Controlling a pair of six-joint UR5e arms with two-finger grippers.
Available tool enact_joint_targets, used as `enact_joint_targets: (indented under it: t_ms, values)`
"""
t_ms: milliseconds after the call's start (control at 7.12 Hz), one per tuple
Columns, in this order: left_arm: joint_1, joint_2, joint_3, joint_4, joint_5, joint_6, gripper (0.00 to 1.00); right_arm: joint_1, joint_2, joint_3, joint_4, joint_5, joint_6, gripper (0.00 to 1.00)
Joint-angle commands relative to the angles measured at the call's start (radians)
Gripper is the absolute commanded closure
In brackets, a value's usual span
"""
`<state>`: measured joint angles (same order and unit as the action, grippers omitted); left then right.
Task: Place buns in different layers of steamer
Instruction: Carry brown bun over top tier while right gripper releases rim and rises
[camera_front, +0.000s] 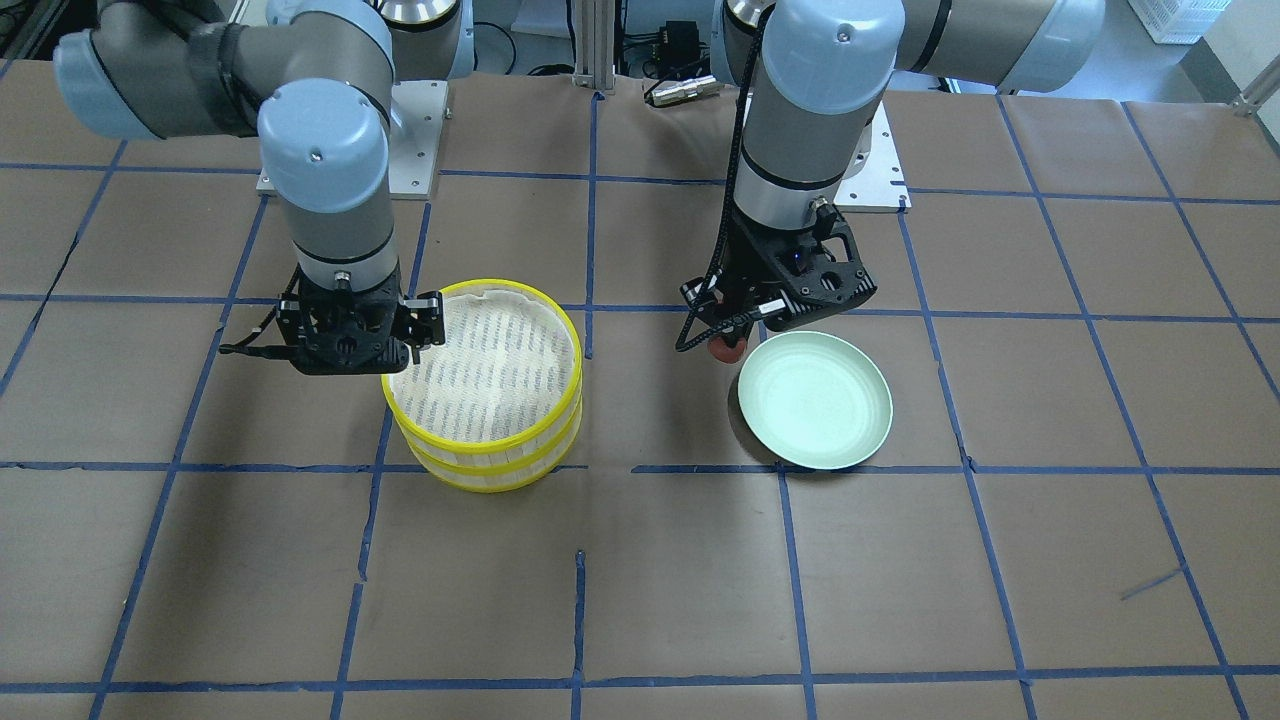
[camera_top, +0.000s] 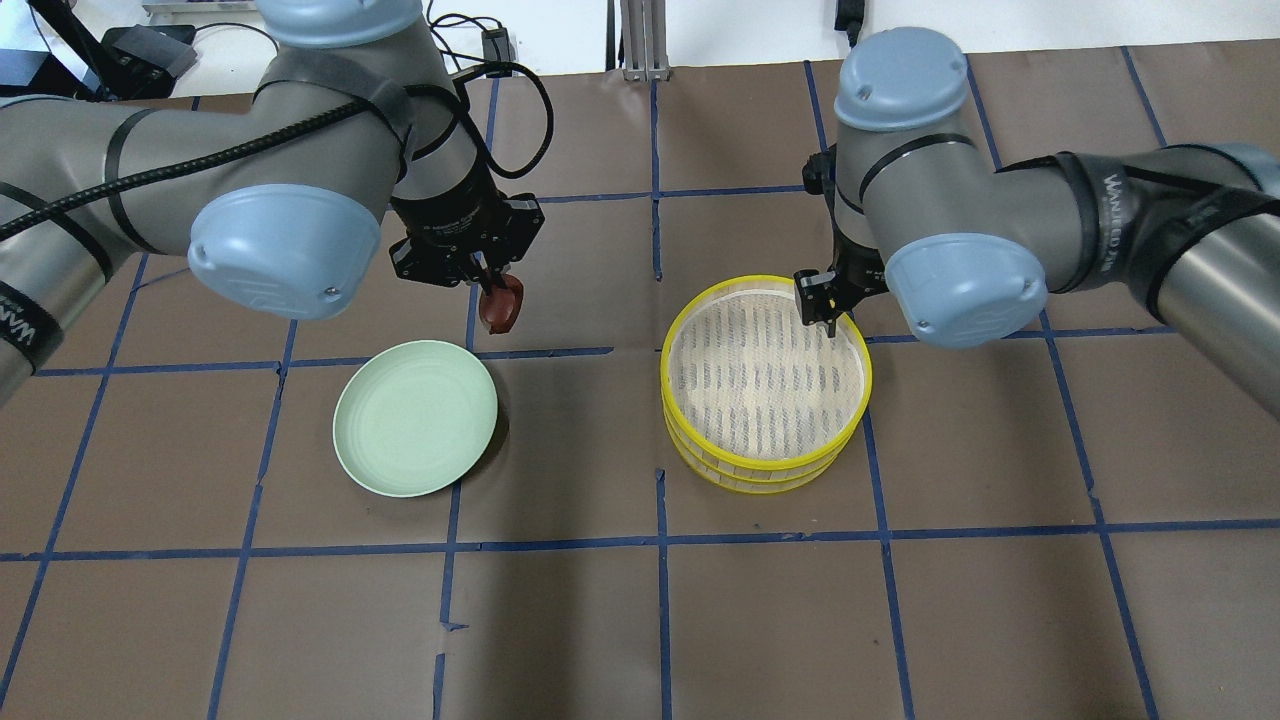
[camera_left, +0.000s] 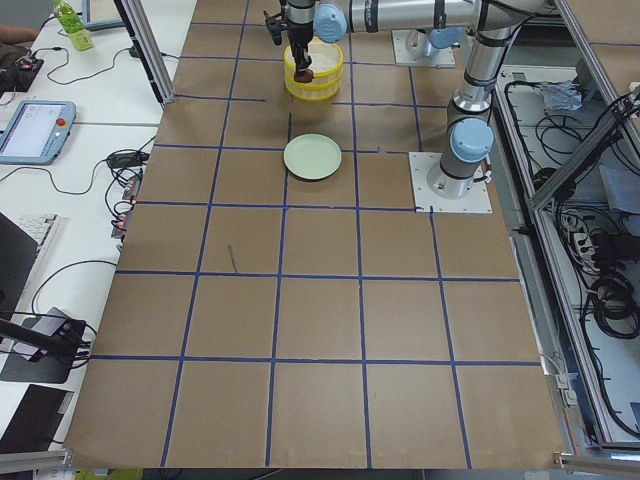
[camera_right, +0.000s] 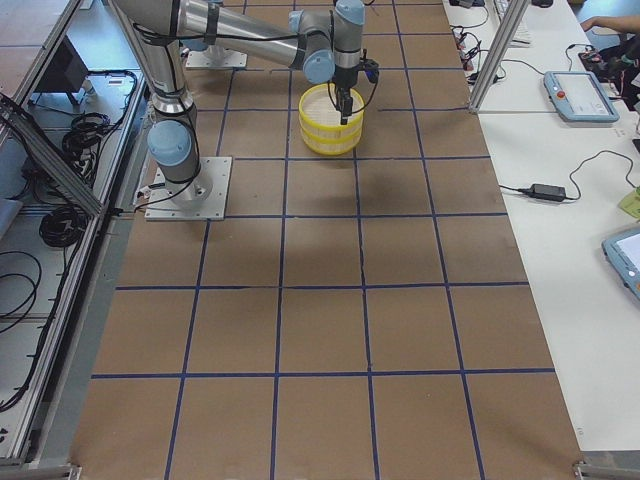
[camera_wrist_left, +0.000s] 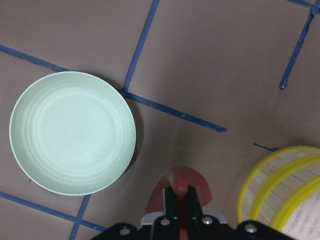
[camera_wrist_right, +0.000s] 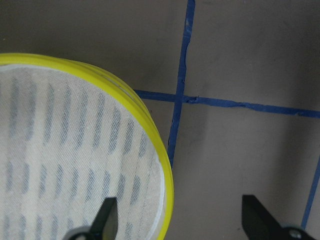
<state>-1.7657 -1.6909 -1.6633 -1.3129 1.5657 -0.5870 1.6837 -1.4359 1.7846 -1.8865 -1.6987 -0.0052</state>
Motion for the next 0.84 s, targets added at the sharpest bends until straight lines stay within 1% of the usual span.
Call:
enact_joint_targets:
  t_ms: [0,140,281,421,561,702]
  values:
    - [-0.078,-0.022,0.011,0.035,-0.027,-0.116,0.99,-0.061,-0.035,-0.216,0.248,0.097,0.008,0.01]
    - [-0.136,-0.047,0.013,0.099,-0.064,-0.211,0.99,-0.082,-0.040,-0.360,0.409,0.105,0.011,0.02]
    - [-0.177,-0.088,0.013,0.215,-0.090,-0.306,0.99,-0.108,-0.041,-0.408,0.459,0.141,0.014,0.06]
    - [-0.214,-0.131,0.014,0.303,-0.101,-0.382,0.99,-0.117,-0.040,-0.404,0.471,0.148,0.017,0.11]
    - [-0.253,-0.162,0.014,0.316,-0.099,-0.439,0.99,-0.108,-0.052,-0.401,0.451,0.168,0.017,0.08]
    - [-0.271,-0.191,0.014,0.339,-0.099,-0.459,0.96,-0.105,-0.058,-0.390,0.408,0.160,0.019,0.01]
